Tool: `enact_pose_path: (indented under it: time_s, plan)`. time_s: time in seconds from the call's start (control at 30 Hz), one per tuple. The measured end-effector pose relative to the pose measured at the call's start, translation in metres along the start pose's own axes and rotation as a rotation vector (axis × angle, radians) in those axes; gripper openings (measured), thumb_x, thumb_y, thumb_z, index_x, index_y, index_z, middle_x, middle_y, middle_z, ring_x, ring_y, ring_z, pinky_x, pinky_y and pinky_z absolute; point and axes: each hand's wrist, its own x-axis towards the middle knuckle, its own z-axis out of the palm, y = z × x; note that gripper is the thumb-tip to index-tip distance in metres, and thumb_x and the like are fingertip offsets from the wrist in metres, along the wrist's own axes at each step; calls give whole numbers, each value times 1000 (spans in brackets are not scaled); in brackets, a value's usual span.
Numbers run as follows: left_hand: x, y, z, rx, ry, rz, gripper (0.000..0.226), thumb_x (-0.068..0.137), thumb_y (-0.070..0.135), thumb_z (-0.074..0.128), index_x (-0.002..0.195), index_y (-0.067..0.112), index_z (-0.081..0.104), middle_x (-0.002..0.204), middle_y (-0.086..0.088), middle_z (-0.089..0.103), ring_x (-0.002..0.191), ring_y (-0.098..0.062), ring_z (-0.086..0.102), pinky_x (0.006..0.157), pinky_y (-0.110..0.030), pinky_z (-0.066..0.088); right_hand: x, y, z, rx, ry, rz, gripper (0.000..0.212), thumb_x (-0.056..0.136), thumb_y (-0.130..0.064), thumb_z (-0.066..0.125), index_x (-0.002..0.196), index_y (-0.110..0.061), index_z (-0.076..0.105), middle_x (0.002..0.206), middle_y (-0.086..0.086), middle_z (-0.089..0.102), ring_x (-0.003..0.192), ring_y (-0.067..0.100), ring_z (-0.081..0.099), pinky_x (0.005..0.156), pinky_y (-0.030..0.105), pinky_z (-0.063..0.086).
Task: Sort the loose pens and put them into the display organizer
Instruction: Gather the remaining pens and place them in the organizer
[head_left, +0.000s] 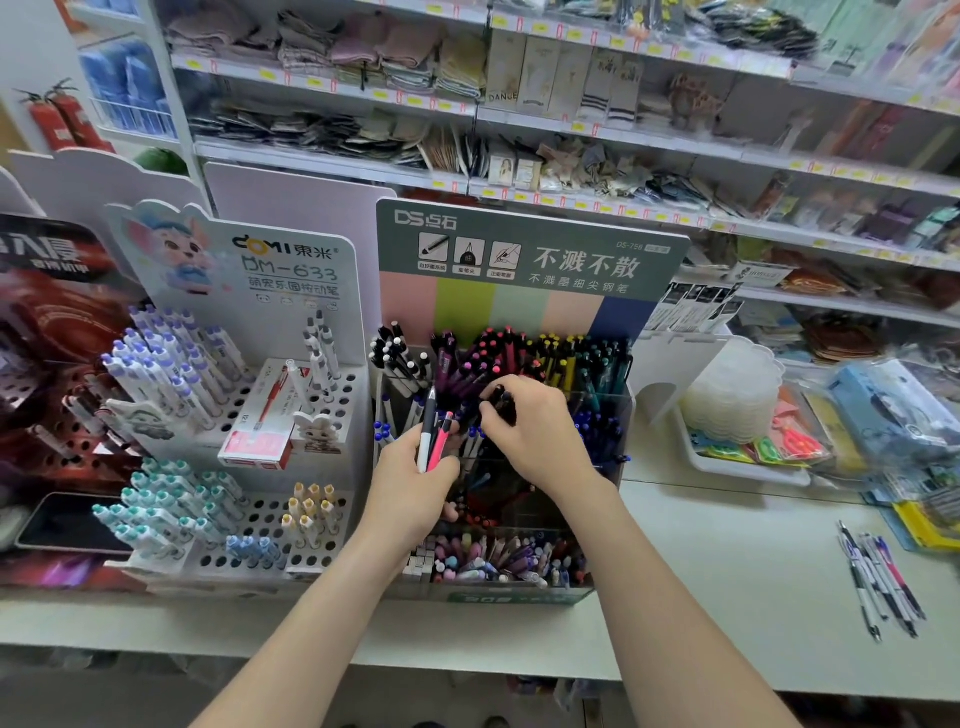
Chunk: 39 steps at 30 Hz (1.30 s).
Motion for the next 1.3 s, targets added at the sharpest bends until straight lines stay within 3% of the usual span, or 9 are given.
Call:
enact_pose_path:
  time_s: [0.1,0.27,0.37,0.53,0.67,0.8,0.93,1.13,1.3]
  plan:
    - [-2,5,0,-28,15,9,36,100,2,59,130,22,65,118,4,76,54,-15,66,53,-31,58,-2,-1,-19,49,78,17,9,101,-20,68,105,-16,74,79,-11,66,56,6,54,57,13,37]
    - [-4,16,3,14,27,68,30,101,2,60,103,31,68,125,3,73,57,-11,70,50,-26,56,-9,3,-57,102,171,14,5,100,-17,69,98,-18,74,62,-13,59,51,12,49,55,14,33]
    - [-2,20,9,62,54,90,16,101,11,64,104,26,70,113,8,77,51,-24,70,55,-44,63,-12,5,-73,104,205,22,5,100,-20,69,98,-21,74,64,-9,62,52,14,52,56,27,42]
    - [3,26,20,87,70,51,8,102,17,65,106,10,69,110,10,73,53,-29,73,70,-48,65,-17,-7,-96,76,267,-20,6,99,-14,70,97,-15,75,72,-22,61,62,2,57,63,9,38]
    - [7,22,23,90,40,36,7,97,14,69,102,9,67,94,17,67,55,-31,73,72,-55,64,-20,-9,-106,26,247,-35,6,99,-14,70,95,-14,75,69,-25,57,63,-2,58,64,8,38]
    - [10,24,27,-39,-71,29,33,100,8,64,124,30,65,87,-3,79,58,-31,66,60,-45,63,-17,-7,-95,-15,204,-45,6,99,-19,69,98,-17,74,80,-12,66,69,4,58,74,22,46]
    - [13,22,29,-131,-126,-4,45,103,7,60,141,31,58,82,-16,76,53,-23,54,53,-33,54,-4,-5,-69,-36,92,-84,6,101,-17,67,101,-14,72,86,-6,66,71,5,53,73,21,41]
    - [19,13,29,-128,-111,-41,28,100,5,62,125,16,65,90,-15,77,49,-15,47,52,-37,54,4,13,-21,-120,-143,-44,20,103,-24,65,120,-17,72,112,3,71,107,24,64,97,44,53]
    - [19,8,25,-71,-130,-24,36,101,9,61,132,26,63,90,-12,76,51,-14,50,54,-36,52,-13,23,-11,15,-1,-4,48,95,-29,78,140,-26,60,125,-6,69,109,13,66,97,32,55]
